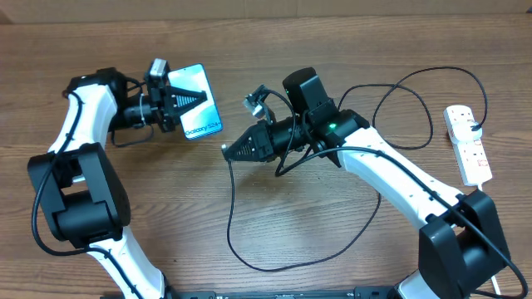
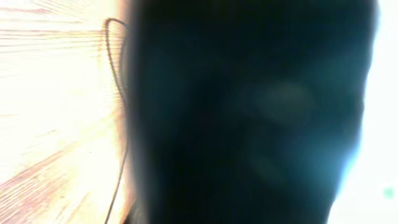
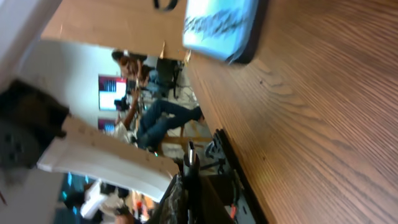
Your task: Plug charger to phone and switch on socket
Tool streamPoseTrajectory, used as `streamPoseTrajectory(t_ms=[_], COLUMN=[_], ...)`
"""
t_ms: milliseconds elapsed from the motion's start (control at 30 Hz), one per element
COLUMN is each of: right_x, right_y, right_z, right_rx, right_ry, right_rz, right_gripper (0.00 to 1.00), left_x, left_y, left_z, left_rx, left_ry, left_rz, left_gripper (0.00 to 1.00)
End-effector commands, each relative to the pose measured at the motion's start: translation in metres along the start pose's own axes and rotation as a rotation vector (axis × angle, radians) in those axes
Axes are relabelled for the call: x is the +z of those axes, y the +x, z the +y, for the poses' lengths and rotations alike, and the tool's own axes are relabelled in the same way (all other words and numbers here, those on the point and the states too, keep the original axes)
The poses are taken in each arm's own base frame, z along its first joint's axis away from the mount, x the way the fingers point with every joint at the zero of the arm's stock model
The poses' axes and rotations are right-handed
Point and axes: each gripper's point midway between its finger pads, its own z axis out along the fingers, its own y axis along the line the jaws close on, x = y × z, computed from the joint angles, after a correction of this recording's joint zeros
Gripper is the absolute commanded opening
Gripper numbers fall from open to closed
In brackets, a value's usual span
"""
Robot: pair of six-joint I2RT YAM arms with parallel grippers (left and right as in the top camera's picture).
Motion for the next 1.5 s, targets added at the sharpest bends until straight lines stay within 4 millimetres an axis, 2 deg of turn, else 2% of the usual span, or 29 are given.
streamPoseTrajectory(t_ms=[0, 167, 333, 500, 700, 867, 1067, 1467], right_x=[0.007, 0.016, 0.016, 0.014, 0.013, -0.002, -0.006, -0.003], right_y=[0.003, 0.002, -0.008, -0.019, -0.019, -0.027, -0.024, -0.023], right_z=[0.013, 0.012, 0.019, 0.013, 0.004, -0.006, 0.009, 0.007], right_rx=[-0.119, -0.131, -0.113, -0.073, -0.036, 0.017, -0.007, 0.022], right_ry=[-0.018, 0.020, 0.001, 0.043, 0.078, 0.095, 0.005, 0.020], right_rz=[0.016, 0.003, -0.031, -0.084, -0.095, -0.126, -0.087, -0.086], right_gripper=[0.04, 0.04, 0.04, 0.04, 0.04, 0.04, 0.04, 0.04], left_x=[-0.002, 0.007, 0.020, 0.031, 0.031, 0.030, 0.031, 0.030], left_y=[0.002, 0.005, 0.011, 0.017, 0.018, 0.019, 0.018, 0.019], left_z=[-0.005, -0.019, -0.020, -0.020, -0.021, -0.021, -0.021, -0.021], left_rx=[0.015, 0.007, 0.002, -0.004, -0.020, -0.031, -0.012, -0.024], left_ry=[-0.003, 0.075, 0.074, 0.074, 0.073, 0.073, 0.073, 0.073], left_rz=[-0.004, 0.008, 0.042, 0.073, 0.075, 0.073, 0.073, 0.073], left_gripper=[0.04, 0.04, 0.04, 0.04, 0.04, 0.04, 0.04, 0.04])
